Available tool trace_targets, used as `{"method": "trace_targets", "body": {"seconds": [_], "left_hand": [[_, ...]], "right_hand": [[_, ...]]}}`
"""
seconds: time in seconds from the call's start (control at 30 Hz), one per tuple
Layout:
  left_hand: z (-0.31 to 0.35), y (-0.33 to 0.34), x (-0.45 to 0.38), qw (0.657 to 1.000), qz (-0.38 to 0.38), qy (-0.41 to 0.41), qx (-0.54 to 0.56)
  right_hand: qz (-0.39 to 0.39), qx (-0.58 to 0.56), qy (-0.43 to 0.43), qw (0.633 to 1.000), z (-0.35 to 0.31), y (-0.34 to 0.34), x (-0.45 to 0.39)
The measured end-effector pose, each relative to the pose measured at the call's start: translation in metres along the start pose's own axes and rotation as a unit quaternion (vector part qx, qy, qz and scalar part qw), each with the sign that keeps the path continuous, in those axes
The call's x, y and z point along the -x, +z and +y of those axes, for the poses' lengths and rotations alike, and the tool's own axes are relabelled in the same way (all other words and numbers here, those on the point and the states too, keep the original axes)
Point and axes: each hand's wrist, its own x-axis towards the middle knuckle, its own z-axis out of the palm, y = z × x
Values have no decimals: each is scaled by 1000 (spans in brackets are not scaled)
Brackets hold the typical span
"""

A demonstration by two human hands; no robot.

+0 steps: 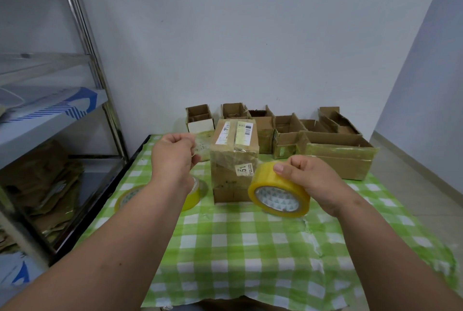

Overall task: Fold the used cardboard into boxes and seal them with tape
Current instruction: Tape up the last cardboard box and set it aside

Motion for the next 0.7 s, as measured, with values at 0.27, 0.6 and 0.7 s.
{"method": "trace_targets", "body": {"seconds": [0.27,0.6,0.7], "left_hand": [[-3,0,-15,999,23,-22,20],[-8,13,-25,998,46,-35,31],[-10,15,-28,996,63,-47,30]], "right_hand": [[-64,-77,21,995,1,-34,-11],[69,42,56,995,-17,-51,-49],[91,100,57,989,-28,-51,-59]]}}
